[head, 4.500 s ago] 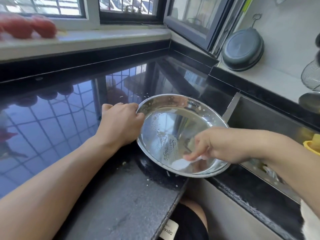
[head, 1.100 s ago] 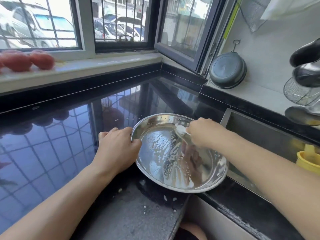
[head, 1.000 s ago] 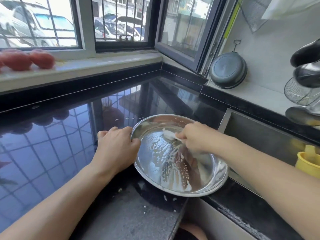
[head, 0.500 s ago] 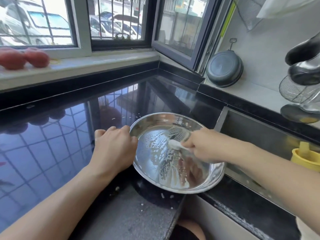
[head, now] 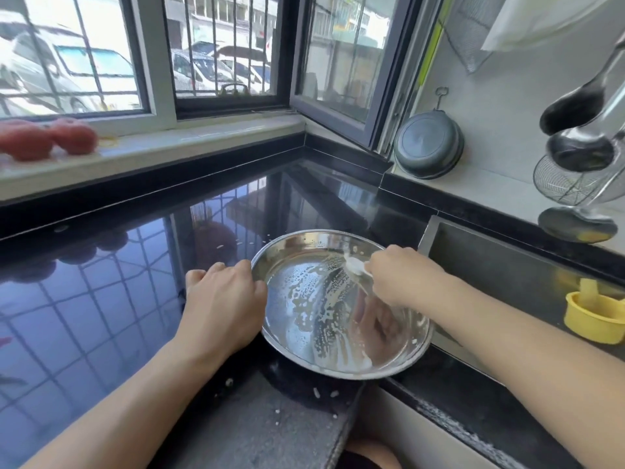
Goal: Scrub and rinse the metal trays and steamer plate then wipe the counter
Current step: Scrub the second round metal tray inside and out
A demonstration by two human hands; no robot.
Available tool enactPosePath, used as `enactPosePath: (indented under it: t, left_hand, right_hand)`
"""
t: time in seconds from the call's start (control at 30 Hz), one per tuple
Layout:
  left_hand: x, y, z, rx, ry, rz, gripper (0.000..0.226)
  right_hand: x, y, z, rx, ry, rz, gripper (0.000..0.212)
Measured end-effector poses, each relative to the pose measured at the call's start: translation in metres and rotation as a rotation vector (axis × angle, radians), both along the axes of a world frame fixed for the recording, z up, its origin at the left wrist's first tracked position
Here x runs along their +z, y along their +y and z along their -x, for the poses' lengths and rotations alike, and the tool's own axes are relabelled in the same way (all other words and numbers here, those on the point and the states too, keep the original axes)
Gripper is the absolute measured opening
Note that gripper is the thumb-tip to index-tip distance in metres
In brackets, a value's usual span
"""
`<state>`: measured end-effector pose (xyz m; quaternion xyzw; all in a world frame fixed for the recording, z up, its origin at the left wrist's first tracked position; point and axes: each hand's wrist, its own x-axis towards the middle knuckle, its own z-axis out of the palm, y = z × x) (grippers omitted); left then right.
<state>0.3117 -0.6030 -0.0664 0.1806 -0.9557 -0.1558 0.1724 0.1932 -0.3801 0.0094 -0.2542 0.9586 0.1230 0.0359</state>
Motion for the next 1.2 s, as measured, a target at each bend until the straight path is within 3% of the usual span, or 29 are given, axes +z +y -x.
enactPosePath:
  t: [0.13, 0.27, 0.37, 0.43, 0.5, 0.57, 0.73, 0.87, 1.07, 1.2]
  left_hand:
    - [-0.001, -0.002, 0.002, 0.002, -0.029, 0.014, 0.027]
    - [-0.003, 0.002, -0.001, -0.055, -0.004, 0.057, 0.046]
    - [-0.002, 0.003, -0.001, -0.189, 0.043, 0.06, 0.066]
    - [-0.003, 0.001, 0.001, -0.318, 0.06, 0.061, 0.06]
    - [-0.001, 0.001, 0.001, -0.449, 0.057, 0.016, 0.048]
    - [0.002, 0.006, -0.001, -0.513, 0.06, 0.028, 0.059]
    - [0.003, 0.009, -0.002, -0.466, 0.034, 0.158, 0.059]
    - [0.0, 0.016, -0.003, -0.404, -0.019, 0.239, 0.056]
    - [0.008, 0.024, -0.007, -0.412, -0.165, 0.261, 0.054]
    - [0.024, 0.038, -0.016, -0.468, -0.253, 0.245, 0.063]
  right_hand:
    - [-0.006, -0.025, -0.01, 0.095, -0.266, 0.129, 0.044]
    - [0.001, -0.016, 0.012, -0.092, 0.006, 0.092, 0.031]
    - [-0.002, -0.016, -0.01, 0.075, -0.096, 0.045, 0.035]
    - [-0.003, -0.01, -0.02, 0.125, -0.156, 0.031, 0.038]
    - [0.006, 0.0, -0.006, 0.005, -0.037, -0.013, 0.034]
    - [0.011, 0.01, 0.007, -0.079, 0.075, -0.04, 0.034]
    - [-0.006, -0.005, -0.014, 0.069, -0.215, 0.04, 0.039]
    - [0.011, 0.008, -0.009, -0.056, 0.044, -0.07, 0.032]
    - [0.008, 0.016, -0.023, 0.058, -0.159, -0.095, 0.04]
    - [0.011, 0.023, -0.006, -0.035, 0.004, -0.119, 0.036]
